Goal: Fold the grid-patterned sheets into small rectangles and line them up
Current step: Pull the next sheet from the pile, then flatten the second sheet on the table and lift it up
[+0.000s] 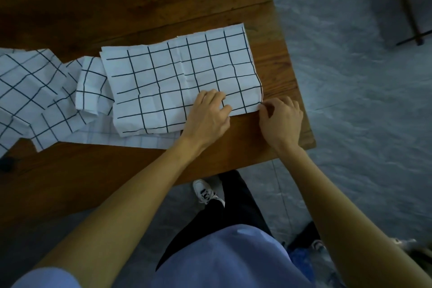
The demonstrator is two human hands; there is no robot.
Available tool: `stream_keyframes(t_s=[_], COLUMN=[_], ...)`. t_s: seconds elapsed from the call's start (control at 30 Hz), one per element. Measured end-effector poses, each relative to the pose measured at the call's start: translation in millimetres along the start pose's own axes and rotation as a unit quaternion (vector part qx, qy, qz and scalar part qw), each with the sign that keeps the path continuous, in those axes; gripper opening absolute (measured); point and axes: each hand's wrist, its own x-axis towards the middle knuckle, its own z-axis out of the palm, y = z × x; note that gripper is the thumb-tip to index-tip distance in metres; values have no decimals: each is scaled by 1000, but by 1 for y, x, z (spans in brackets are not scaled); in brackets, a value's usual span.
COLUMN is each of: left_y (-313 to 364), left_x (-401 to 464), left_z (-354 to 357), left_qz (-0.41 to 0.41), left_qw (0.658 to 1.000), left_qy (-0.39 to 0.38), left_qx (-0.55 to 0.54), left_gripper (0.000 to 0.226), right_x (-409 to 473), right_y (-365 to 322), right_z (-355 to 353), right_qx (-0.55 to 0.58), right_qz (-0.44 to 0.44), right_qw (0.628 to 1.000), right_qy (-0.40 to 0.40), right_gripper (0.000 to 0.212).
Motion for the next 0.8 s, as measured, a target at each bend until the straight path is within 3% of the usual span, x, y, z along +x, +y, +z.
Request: stream_keyframes(t_s=[0.37,0.53,0.6,0.67,0.8], left_y=[0,3,1,-5,-20], left_x=[2,-5,-16,-27,-37], left_z=[0,2,1,-1,-3], left_qz=[50,-4,-30,-48,-89], left_qw=[997,1000,999,998,995], left_qy=[61,15,-6,-14,12], left_qx=[15,22,29,46,46], left_gripper=[12,28,38,42,39], right_x=[9,1,-4,-10,-19], right_y=[4,6,0,-18,-65], right_z=[-12,-20,-18,-14,11], right_qx=[90,-5,-37,-39,-31], right_qz=[80,84,43,-53,-235], right_qw=[992,996,998,998,963], right_qy=[-37,-31,-11,-7,-128], right_gripper=[16,24,38,47,62])
